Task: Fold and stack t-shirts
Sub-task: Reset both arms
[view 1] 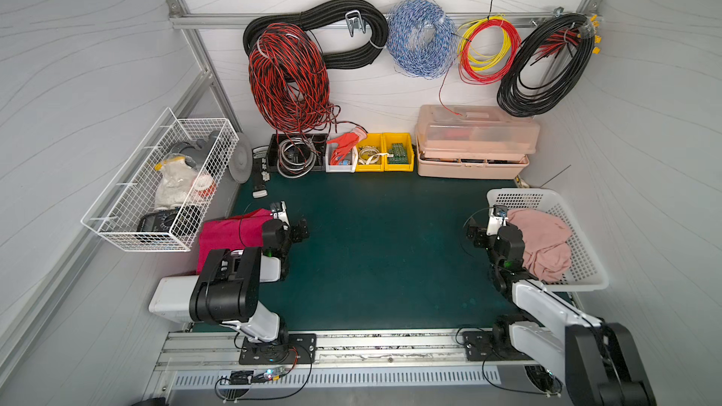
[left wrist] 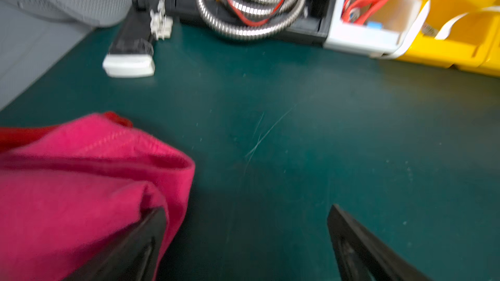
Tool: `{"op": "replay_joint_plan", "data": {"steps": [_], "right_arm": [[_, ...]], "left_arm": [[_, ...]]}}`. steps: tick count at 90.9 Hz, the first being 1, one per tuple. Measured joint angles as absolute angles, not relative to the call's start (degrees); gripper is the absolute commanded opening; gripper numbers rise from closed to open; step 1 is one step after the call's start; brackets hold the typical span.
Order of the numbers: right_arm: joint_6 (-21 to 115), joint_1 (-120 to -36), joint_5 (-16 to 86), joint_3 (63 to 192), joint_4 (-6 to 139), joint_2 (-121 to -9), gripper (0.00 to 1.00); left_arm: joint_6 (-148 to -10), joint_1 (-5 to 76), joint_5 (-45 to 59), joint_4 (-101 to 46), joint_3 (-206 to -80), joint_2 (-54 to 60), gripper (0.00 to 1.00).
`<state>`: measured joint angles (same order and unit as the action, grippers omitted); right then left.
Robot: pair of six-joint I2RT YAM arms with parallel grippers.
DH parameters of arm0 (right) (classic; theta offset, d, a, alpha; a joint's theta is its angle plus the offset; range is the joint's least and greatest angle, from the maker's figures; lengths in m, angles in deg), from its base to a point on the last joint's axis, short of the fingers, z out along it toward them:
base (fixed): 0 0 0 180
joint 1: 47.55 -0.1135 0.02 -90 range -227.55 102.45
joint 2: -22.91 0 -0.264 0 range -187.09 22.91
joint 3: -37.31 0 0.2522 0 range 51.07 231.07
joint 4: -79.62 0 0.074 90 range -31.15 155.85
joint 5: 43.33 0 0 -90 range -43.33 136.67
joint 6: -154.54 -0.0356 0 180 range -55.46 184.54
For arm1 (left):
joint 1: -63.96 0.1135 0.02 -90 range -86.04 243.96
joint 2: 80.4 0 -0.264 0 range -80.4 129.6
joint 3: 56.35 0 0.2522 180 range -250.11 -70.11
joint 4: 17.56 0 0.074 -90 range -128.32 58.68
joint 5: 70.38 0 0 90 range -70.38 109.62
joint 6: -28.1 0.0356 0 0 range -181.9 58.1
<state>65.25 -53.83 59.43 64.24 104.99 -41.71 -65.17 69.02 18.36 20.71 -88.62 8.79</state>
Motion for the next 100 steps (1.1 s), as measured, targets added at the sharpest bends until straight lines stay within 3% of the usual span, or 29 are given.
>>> {"op": "replay_joint_plan", "data": {"steps": [22,51,100], "right_arm": [[68.2,-51.4,50.7,72.2,122.9,-64.3,0.99],[66.4,-46.7,40.7,75.6,118.8,-65.4,0.99],[65.5,-47.3,42.6,77.0,116.6,-65.9,0.99]], "left_arm": [[-64.2,69.0,17.5,22.8,-89.3,8.8,1.00],[-64.0,68.9,17.5,22.1,-90.3,8.9,1.00],[-62.5,68.1,17.0,18.7,-91.8,8.9,1.00]]}}
